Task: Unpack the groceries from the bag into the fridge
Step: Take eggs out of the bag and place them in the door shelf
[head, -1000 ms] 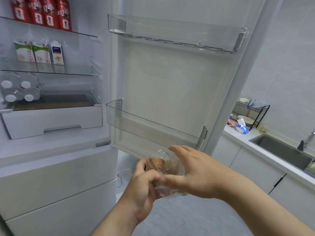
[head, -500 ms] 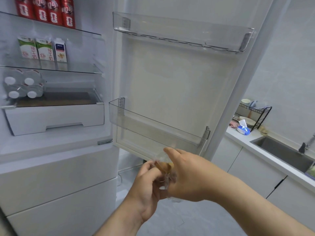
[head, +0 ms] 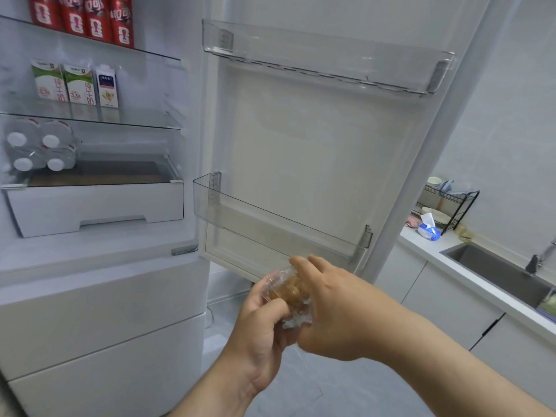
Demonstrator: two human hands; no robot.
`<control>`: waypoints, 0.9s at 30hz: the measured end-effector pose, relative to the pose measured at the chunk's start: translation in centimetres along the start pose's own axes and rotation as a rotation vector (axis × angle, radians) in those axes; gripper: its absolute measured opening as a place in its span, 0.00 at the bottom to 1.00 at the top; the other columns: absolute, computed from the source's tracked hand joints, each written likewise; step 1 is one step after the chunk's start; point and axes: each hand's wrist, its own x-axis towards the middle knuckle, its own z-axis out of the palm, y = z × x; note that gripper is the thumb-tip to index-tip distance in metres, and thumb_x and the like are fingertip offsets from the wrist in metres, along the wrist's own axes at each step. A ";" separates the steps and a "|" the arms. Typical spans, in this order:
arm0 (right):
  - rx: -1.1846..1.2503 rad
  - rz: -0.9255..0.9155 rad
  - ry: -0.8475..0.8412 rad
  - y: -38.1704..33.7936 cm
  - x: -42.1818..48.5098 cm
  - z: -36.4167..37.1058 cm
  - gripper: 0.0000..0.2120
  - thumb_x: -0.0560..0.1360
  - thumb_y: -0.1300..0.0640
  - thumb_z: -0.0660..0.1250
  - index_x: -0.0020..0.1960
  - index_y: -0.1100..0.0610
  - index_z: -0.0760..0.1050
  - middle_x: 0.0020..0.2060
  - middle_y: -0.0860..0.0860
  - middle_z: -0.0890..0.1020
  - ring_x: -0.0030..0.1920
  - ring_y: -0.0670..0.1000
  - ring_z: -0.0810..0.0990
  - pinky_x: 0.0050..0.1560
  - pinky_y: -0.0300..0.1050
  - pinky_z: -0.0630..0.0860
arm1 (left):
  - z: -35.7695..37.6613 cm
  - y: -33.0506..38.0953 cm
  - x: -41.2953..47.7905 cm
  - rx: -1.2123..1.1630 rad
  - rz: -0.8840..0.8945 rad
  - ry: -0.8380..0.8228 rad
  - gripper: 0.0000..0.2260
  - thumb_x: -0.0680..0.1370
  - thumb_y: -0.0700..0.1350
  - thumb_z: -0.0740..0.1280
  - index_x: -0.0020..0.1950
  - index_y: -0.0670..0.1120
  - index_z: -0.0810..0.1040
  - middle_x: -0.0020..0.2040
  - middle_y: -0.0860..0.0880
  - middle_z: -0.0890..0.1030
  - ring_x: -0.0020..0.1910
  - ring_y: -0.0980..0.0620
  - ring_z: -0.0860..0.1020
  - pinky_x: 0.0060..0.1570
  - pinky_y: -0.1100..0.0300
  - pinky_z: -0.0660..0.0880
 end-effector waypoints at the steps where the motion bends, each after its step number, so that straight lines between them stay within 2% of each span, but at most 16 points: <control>1: -0.015 0.003 0.000 0.0 0.1 0.2 0.32 0.69 0.42 0.65 0.68 0.48 0.56 0.60 0.49 0.69 0.56 0.52 0.73 0.54 0.47 0.77 | 0.1 0.0 -0.1 0.002 -0.001 -0.001 0.25 0.75 0.26 0.53 0.66 0.44 0.74 0.40 0.43 0.83 0.32 0.50 0.81 0.27 0.59 0.75; 5: -0.051 0.018 0.007 -0.1 0.4 1.2 0.29 0.69 0.42 0.67 0.64 0.49 0.58 0.54 0.48 0.69 0.51 0.52 0.72 0.50 0.48 0.77 | 0.3 -0.1 -0.1 -0.008 -0.015 0.015 0.25 0.75 0.26 0.52 0.66 0.43 0.74 0.37 0.44 0.82 0.28 0.53 0.79 0.25 0.61 0.74; 8: -0.060 0.033 0.012 -0.3 0.5 1.4 0.25 0.70 0.44 0.66 0.61 0.50 0.60 0.52 0.49 0.69 0.51 0.53 0.72 0.50 0.49 0.76 | 0.4 -0.1 -0.1 -0.001 -0.025 -0.001 0.24 0.75 0.26 0.51 0.65 0.42 0.74 0.33 0.45 0.80 0.27 0.53 0.77 0.24 0.63 0.72; 13: -0.047 0.062 -0.008 -0.6 0.4 1.5 0.21 0.70 0.45 0.65 0.57 0.50 0.61 0.50 0.50 0.69 0.50 0.53 0.72 0.50 0.50 0.75 | 0.5 -0.3 0.0 0.020 -0.027 -0.040 0.21 0.75 0.26 0.51 0.57 0.42 0.77 0.30 0.47 0.79 0.25 0.54 0.76 0.24 0.65 0.72; 16: -0.022 0.077 -0.024 -0.6 0.4 1.4 0.19 0.70 0.47 0.64 0.56 0.51 0.61 0.51 0.50 0.70 0.51 0.54 0.73 0.49 0.49 0.75 | 0.1 -0.5 0.4 0.030 -0.029 -0.048 0.24 0.74 0.25 0.51 0.59 0.41 0.79 0.34 0.45 0.79 0.28 0.54 0.75 0.25 0.63 0.72; 19: 0.042 0.114 -0.044 -0.2 0.4 0.8 0.22 0.72 0.50 0.64 0.62 0.52 0.62 0.54 0.50 0.73 0.52 0.54 0.75 0.49 0.48 0.77 | -0.5 -0.7 0.6 0.026 -0.022 -0.053 0.28 0.72 0.25 0.50 0.58 0.44 0.81 0.38 0.43 0.80 0.29 0.52 0.76 0.27 0.59 0.74; 23: 0.045 0.086 -0.028 0.0 0.4 0.8 0.25 0.70 0.48 0.63 0.65 0.53 0.61 0.57 0.50 0.73 0.52 0.53 0.75 0.50 0.49 0.77 | -0.5 -0.9 0.8 -0.006 -0.054 -0.051 0.26 0.72 0.26 0.52 0.61 0.45 0.79 0.42 0.41 0.81 0.33 0.49 0.78 0.30 0.56 0.76; 25: 0.086 0.072 -0.013 0.5 0.3 0.5 0.31 0.70 0.46 0.64 0.70 0.52 0.58 0.64 0.49 0.70 0.59 0.52 0.74 0.56 0.47 0.75 | -0.8 -0.9 1.3 -0.028 -0.066 -0.038 0.26 0.73 0.27 0.52 0.64 0.46 0.76 0.44 0.40 0.82 0.33 0.49 0.79 0.30 0.55 0.77; 27: 0.156 0.074 0.014 1.1 0.2 0.1 0.38 0.69 0.45 0.64 0.75 0.48 0.52 0.70 0.45 0.62 0.65 0.49 0.71 0.61 0.44 0.73 | -1.4 -0.7 1.6 -0.068 -0.064 -0.038 0.27 0.73 0.27 0.52 0.66 0.46 0.74 0.49 0.39 0.83 0.36 0.46 0.81 0.36 0.48 0.80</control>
